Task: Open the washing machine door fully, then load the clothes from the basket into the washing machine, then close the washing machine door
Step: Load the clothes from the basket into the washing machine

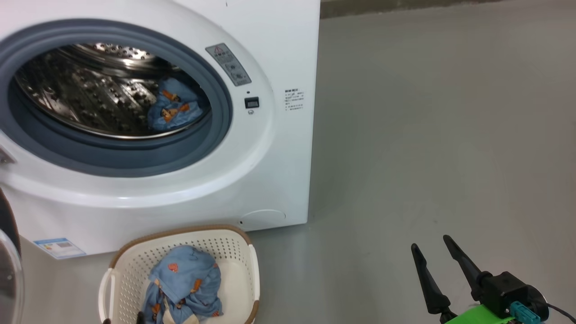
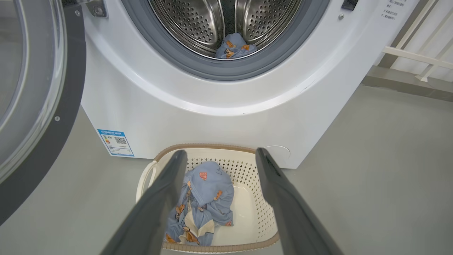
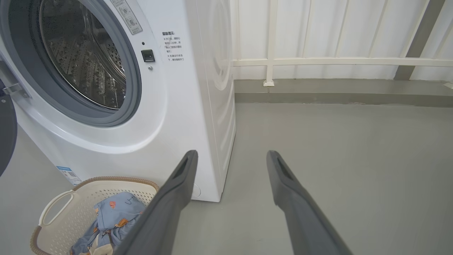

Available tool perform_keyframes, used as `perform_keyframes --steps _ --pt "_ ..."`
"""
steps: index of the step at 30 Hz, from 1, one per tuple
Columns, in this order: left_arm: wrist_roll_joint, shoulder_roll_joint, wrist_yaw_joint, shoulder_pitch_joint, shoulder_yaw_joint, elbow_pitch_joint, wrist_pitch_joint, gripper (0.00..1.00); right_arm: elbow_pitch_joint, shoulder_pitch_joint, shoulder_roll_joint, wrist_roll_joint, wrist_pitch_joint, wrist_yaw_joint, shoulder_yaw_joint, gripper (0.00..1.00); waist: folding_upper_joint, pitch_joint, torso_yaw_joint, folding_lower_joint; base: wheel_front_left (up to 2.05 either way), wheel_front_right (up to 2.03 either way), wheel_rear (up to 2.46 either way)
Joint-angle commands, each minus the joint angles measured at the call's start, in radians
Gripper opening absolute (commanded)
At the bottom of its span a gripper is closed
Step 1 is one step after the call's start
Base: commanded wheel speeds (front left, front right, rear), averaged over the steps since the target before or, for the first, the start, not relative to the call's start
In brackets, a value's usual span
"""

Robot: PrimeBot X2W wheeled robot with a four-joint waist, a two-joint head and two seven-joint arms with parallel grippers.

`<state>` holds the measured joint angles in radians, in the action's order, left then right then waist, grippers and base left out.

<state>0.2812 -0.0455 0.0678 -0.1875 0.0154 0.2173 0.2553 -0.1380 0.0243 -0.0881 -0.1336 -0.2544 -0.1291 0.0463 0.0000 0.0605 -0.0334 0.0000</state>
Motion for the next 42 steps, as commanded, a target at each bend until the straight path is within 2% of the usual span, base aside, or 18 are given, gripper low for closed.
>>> perform_keyframes --steps 1,11,19,30,35,39,42 --pt "-0.012 -0.005 0.011 0.067 0.025 0.015 0.006 1.00 0.032 -0.029 -0.003 -0.007 -0.007 -0.002 0.020 1.00 0.0000 0.040 -0.003 0.0000 0.00 0.00 0.00" --pt "-0.033 -0.009 0.045 0.251 0.034 0.194 0.006 1.00 0.058 -0.082 0.010 -0.009 -0.007 -0.002 0.019 1.00 0.0000 0.198 -0.027 0.0000 0.00 0.00 0.00" --pt "-0.042 -0.049 0.058 0.438 0.035 0.335 0.006 1.00 0.075 -0.144 0.022 -0.012 -0.007 -0.002 0.031 1.00 0.0000 0.343 -0.060 0.0000 0.00 0.00 0.00" --pt "-0.084 -0.094 0.058 0.557 0.043 0.447 0.006 1.00 0.081 -0.195 0.032 -0.022 -0.007 -0.002 0.039 1.00 0.0000 0.431 -0.092 0.0000 0.00 0.00 0.00" --pt "-0.060 -0.105 0.061 0.594 0.066 0.428 0.006 1.00 0.087 -0.214 0.035 -0.027 -0.007 -0.002 0.042 1.00 0.0000 0.478 -0.099 0.0000 0.00 0.00 0.00" --pt "-0.064 -0.135 0.062 0.625 0.029 0.473 0.006 1.00 0.088 -0.229 0.036 -0.032 -0.007 -0.002 0.048 1.00 0.0000 0.522 -0.108 0.0000 0.00 0.00 0.00" --pt "-0.028 -0.147 0.063 0.660 0.020 0.490 0.006 1.00 0.094 -0.238 0.037 -0.035 -0.007 -0.002 0.050 1.00 0.0000 0.559 -0.112 0.0000 0.00 0.00 0.00"
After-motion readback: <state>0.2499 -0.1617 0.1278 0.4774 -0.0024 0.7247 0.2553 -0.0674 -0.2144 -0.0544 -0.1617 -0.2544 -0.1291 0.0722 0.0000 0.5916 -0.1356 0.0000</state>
